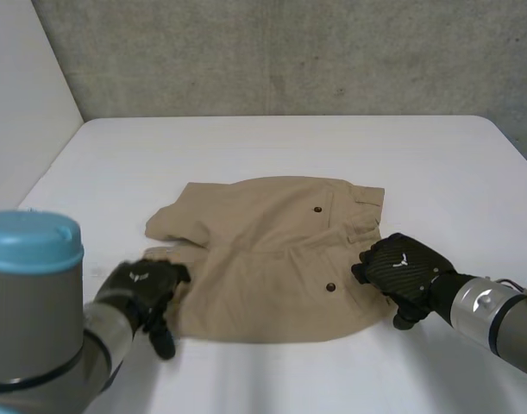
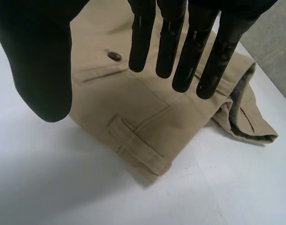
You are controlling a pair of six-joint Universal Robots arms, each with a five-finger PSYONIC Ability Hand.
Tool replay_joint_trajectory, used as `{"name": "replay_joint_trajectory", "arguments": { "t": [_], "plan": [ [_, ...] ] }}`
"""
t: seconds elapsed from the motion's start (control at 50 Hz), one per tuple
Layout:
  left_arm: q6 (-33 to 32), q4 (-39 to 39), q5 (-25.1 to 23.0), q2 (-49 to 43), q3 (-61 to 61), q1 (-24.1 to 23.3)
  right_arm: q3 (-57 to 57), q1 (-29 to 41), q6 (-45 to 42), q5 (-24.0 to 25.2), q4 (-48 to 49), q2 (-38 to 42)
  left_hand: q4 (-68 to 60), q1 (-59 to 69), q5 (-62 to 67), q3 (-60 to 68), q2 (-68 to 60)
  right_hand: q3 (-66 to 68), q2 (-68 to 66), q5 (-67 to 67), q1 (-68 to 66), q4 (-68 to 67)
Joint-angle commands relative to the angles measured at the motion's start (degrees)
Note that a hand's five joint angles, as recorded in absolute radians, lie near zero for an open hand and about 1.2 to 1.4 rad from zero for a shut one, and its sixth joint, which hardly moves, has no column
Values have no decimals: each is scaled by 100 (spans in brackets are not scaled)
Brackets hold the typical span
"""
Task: Fold the shorts.
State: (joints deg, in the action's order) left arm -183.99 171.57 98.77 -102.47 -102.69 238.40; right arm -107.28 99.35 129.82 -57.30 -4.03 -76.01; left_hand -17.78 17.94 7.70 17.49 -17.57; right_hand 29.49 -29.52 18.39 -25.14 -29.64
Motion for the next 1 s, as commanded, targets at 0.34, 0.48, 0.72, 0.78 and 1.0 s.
{"name": "replay_joint_trajectory", "arguments": {
  "t": [0.34, 0.48, 0.72, 0.78, 1.0],
  "plan": [
    [311, 1211, -42, 131, -1034, 690, 120, -48, 26, -141, 1009, 684, -977, 960, 984, 1005, -997, 1189, -1186, 1298, -1624, -1174],
    [258, 1572, -59, -45, -990, 708, 120, -135, 35, -141, 992, 649, -976, 960, 984, 1005, -997, 1256, -1252, 1365, -1690, -1241],
    [241, 1713, -68, -634, -717, 708, 76, -144, 26, -115, 1062, 745, -1950, 1933, 1957, 1978, -1970, 1273, -1269, 1382, -1707, -1257],
    [241, 1730, -77, -748, -656, 708, 102, -153, 26, -115, 1062, 851, -3227, 3211, 3235, 3256, -3247, 1406, -1403, 1516, -1841, -1391],
    [232, 1730, -86, -529, -524, 673, 243, -171, 105, -159, 992, 843, -6222, 6206, 6230, 6251, -6243, 5051, -5048, 5161, -5486, -5036]
  ]
}}
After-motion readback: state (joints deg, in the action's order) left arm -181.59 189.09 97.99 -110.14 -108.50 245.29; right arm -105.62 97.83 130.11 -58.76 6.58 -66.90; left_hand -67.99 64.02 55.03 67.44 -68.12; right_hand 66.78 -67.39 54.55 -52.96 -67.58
